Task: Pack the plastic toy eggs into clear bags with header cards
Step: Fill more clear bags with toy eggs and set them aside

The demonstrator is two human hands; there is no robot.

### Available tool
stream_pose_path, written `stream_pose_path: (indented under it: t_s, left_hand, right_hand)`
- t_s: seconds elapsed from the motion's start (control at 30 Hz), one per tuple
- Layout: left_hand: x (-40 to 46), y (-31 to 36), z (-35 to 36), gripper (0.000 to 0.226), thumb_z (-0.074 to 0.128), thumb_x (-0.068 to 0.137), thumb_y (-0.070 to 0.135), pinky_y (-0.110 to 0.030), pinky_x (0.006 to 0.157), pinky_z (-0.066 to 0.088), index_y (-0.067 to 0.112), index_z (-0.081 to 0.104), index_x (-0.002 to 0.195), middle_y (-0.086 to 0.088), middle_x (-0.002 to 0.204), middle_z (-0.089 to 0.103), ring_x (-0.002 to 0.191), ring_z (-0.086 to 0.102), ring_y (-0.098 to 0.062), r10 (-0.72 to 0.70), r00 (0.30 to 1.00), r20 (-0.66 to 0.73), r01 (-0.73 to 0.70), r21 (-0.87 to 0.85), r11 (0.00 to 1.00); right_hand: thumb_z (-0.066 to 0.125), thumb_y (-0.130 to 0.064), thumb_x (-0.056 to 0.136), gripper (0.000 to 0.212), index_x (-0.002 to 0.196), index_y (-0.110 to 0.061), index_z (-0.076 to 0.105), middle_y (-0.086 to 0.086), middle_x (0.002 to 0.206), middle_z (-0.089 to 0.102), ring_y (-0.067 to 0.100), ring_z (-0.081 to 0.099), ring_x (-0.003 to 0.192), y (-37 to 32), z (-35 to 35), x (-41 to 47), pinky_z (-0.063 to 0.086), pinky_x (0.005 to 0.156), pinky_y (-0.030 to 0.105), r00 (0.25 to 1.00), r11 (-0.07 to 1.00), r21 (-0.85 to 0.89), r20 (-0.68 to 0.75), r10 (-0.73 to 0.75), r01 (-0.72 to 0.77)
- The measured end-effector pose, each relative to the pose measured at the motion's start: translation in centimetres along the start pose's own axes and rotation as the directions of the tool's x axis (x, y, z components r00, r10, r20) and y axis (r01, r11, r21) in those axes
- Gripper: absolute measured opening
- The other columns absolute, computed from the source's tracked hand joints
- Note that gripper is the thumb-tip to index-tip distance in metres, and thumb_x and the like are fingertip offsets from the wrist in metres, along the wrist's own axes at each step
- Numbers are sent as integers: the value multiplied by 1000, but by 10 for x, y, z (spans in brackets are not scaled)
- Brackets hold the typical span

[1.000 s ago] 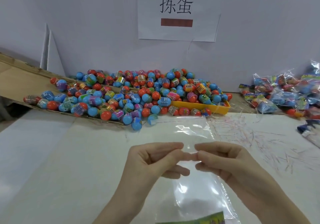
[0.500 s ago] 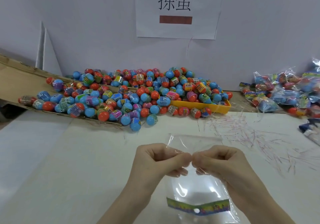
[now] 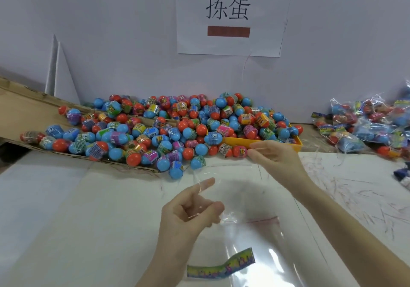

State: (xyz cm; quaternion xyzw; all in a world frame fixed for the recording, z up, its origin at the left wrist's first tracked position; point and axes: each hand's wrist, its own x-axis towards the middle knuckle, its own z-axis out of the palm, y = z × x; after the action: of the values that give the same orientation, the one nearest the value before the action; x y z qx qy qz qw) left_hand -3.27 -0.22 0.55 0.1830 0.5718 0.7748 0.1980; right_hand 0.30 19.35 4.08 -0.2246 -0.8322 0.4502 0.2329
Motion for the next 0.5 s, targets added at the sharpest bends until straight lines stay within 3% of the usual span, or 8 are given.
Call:
stream_pose_path:
  t_s: [0.07,0.17,0.2,0.27,0.33,0.43,0.5]
  left_hand:
    - [0,2,0,34,73,52,23,-14,48,46,39,75,81,2,52,60,49,58,-6,56,997,-44,-57,-20,998]
    - [-2,3,1,28,72,54,26,-15,46,45,40,73,79,0,52,60,47,57,-6,149,979,-136,-152,-10,988]
    - [-3,4,1,23,76,57,26,-15,46,46,39,73,76,0,54,61,46,56,-7,193,967,-169,-193,14,981]
    - [-5,3,2,19,84,62,29,-17,48,48,40,70,68,2,63,65,49,57,-8,332,914,-234,-303,149,941]
    - [-7,4,5,8,70,58,38,-18,52,50,39,66,65,11,68,67,55,59,-6,438,867,-237,-376,265,888]
    - [-13,10,9,12,64,58,40,-14,53,49,38,67,70,11,66,66,56,59,-2,461,871,-172,-412,256,874]
    - [-18,17,11,13,65,59,40,-16,49,47,39,71,71,-2,64,65,52,60,-8,402,910,-101,-383,168,908]
  right_hand:
    - [55,-53,71,28,89,-32,62,-15,81,66,-3,64,71,-14,11,-10,49,61,9,994,994,109,112,-15,2]
    - [47,-70,54,64,101,-29,59,-12,89,70,3,67,76,-30,22,-32,52,63,14,973,934,333,226,55,-130]
    - [51,-73,53,66,105,-32,56,-16,94,68,1,65,81,-33,26,-42,52,64,14,986,942,323,163,39,-91]
    - [64,-77,53,62,102,-40,54,-22,100,63,-2,61,89,-36,33,-65,48,68,13,992,966,238,-93,-80,101]
    - [63,-74,55,54,97,-41,55,-22,98,62,0,60,89,-41,40,-86,46,70,11,943,949,155,-235,-235,275]
    - [65,-69,56,51,97,-40,55,-22,97,61,0,60,90,-47,46,-97,45,71,9,920,933,104,-235,-314,345]
    - [76,-57,49,57,100,-39,55,-26,103,59,-2,57,96,-49,43,-92,44,73,11,950,944,192,-217,-225,268]
